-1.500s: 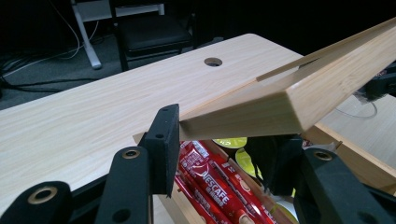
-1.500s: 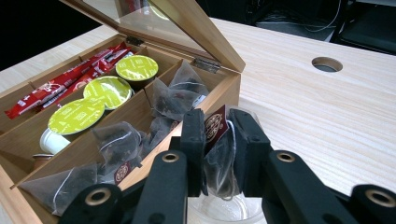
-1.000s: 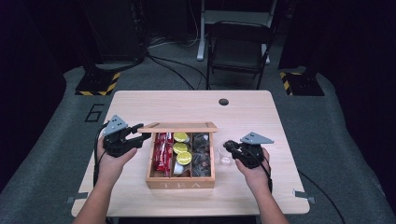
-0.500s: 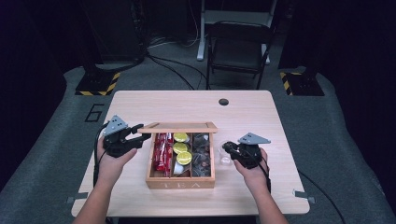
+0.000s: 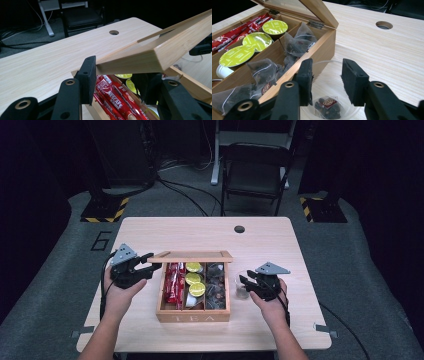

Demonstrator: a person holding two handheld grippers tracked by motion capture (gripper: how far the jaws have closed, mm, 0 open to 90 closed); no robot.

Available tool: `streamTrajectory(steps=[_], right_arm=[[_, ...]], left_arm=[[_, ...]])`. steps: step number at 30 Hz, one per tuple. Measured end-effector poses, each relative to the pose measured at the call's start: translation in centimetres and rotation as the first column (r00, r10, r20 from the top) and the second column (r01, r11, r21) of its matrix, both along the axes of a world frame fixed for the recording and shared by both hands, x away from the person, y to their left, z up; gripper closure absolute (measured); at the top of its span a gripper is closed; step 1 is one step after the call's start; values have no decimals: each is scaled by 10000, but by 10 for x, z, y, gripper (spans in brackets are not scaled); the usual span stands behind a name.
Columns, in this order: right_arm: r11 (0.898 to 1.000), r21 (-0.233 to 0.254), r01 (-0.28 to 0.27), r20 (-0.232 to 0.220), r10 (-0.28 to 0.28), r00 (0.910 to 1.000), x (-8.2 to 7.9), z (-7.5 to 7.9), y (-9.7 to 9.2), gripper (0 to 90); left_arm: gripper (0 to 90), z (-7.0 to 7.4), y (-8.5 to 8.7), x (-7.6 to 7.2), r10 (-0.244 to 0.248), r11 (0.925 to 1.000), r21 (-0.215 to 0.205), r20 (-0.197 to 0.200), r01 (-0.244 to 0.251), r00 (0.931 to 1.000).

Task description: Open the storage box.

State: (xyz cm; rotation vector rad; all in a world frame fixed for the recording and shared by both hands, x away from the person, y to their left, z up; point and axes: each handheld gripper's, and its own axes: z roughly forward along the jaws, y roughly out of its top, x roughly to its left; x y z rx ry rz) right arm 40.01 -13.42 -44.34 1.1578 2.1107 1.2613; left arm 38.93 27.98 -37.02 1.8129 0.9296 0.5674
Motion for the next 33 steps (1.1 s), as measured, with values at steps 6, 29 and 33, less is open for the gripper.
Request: streamTrajectory(steps=[6,29,33], right_arm=[[9999,56,93,46,-93,9999,-1,1,-2,577],[9996,241,-115,369,107,9993,-6,17,3,573],[9990,365,-256,406,241,9989,-7,24,4,571]], left_arm=[[546,0,0,0,10,10000,7,3,-10,10000],[547,0,-1,-1,20,10000,65,-42,-20,10000],[547,0,-1,-1,22,10000,68,-30,-22,10000]])
